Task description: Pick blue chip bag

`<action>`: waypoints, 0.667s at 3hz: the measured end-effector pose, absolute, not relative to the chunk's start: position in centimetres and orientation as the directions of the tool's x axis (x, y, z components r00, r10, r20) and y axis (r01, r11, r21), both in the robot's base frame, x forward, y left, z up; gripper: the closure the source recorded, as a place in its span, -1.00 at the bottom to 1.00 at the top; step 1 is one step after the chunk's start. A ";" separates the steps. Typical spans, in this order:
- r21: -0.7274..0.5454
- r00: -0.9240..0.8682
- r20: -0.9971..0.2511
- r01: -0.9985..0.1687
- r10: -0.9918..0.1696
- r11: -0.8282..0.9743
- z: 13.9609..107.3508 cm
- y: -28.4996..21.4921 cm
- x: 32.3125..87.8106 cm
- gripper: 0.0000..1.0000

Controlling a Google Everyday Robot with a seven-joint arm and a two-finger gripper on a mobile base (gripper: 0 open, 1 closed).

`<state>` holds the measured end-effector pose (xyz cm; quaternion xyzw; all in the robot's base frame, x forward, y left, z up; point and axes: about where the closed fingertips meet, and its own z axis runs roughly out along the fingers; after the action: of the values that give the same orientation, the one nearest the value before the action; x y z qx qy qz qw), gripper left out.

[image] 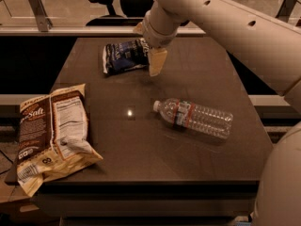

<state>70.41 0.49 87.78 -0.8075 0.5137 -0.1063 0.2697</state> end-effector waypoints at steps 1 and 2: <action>-0.544 0.467 -0.103 -0.766 -0.878 -0.344 88.0 0.5 70.7 -0.19; -0.543 0.480 -0.100 -0.761 -0.872 -0.357 88.2 0.9 71.0 0.28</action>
Offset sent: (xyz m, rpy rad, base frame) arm 0.0088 0.0058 0.0112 -0.0076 -0.0062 0.0485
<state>70.95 0.87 88.18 -0.8171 0.4993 -0.1031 0.2690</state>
